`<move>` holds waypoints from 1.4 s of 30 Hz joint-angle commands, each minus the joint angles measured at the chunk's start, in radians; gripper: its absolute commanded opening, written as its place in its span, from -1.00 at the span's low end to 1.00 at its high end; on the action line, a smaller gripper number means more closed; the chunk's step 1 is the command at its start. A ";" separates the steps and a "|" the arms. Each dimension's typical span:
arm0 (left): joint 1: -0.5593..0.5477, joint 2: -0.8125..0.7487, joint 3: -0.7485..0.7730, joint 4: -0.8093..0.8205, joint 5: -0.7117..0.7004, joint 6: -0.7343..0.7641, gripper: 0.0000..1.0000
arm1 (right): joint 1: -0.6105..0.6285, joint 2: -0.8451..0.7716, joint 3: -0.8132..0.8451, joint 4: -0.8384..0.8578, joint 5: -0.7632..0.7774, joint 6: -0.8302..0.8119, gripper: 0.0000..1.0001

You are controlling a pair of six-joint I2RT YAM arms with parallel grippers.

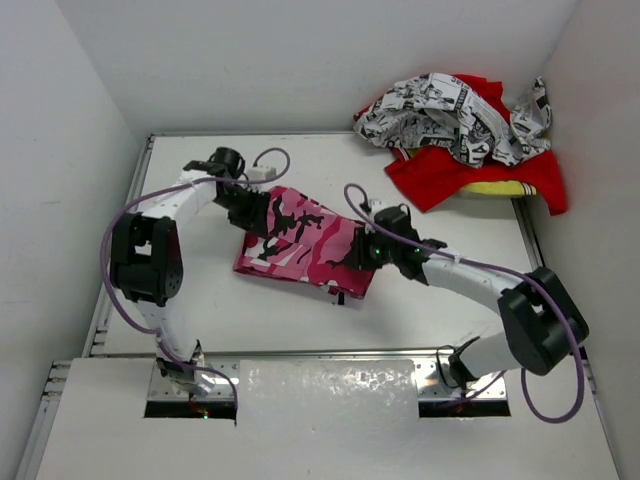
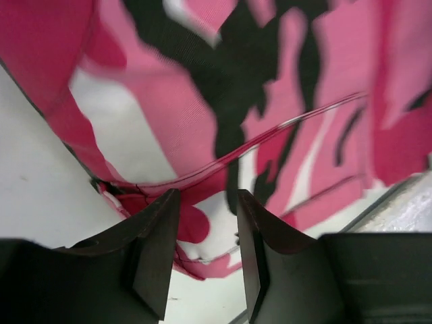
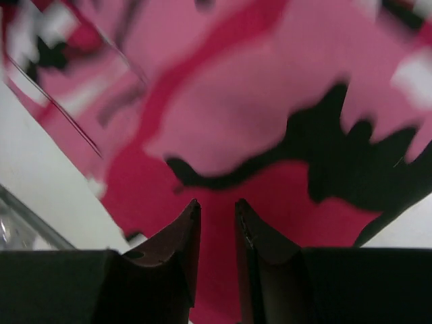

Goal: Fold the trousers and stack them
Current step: Neatly place the folded trousers to the corner

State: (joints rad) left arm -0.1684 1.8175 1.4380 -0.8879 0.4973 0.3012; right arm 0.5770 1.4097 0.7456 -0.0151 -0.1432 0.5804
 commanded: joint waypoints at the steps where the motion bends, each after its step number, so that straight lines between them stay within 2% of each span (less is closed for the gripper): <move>1: -0.008 -0.017 -0.066 0.179 -0.046 -0.057 -0.27 | 0.017 0.035 -0.090 0.141 -0.127 0.030 -0.55; 4: -0.002 0.017 -0.139 0.233 -0.141 -0.074 -0.28 | 0.009 0.101 -0.135 0.130 -0.104 0.009 -0.60; 10: 0.030 -0.001 -0.247 0.248 -0.178 -0.047 -0.29 | -0.057 0.227 -0.112 0.084 -0.058 -0.039 -0.65; 15: 0.061 -0.069 -0.335 0.250 -0.232 -0.033 -0.29 | -0.057 0.273 0.009 -0.032 -0.016 -0.190 -0.63; 21: 0.168 -0.132 -0.389 0.181 -0.293 0.009 -0.28 | -0.055 0.343 0.179 -0.114 -0.016 -0.323 -0.59; 22: 0.235 -0.141 -0.398 0.181 -0.298 0.016 -0.28 | -0.054 0.371 0.199 -0.109 -0.053 -0.318 -0.59; 25: 0.334 -0.152 -0.389 0.185 -0.296 0.044 -0.28 | -0.037 0.408 0.245 -0.063 -0.120 -0.281 -0.59; 32: 0.378 -0.227 -0.448 0.170 -0.329 0.167 -0.25 | 0.040 0.465 0.293 -0.048 -0.139 -0.260 -0.58; 36: 0.444 -0.237 -0.485 0.176 -0.324 0.200 -0.24 | 0.098 0.474 0.299 -0.040 -0.168 -0.241 -0.57; 39: 0.515 -0.244 -0.482 0.211 -0.361 0.246 -0.24 | 0.110 0.451 0.223 0.048 -0.194 -0.188 -0.57; 42: 0.558 -0.221 -0.461 0.257 -0.404 0.305 -0.24 | 0.112 0.436 0.199 0.064 -0.206 -0.156 -0.57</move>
State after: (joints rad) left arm 0.3378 1.6043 0.9634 -0.6880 0.1806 0.5106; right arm 0.6910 1.8755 0.9703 -0.0208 -0.3088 0.3756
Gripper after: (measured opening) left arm 0.380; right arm 0.218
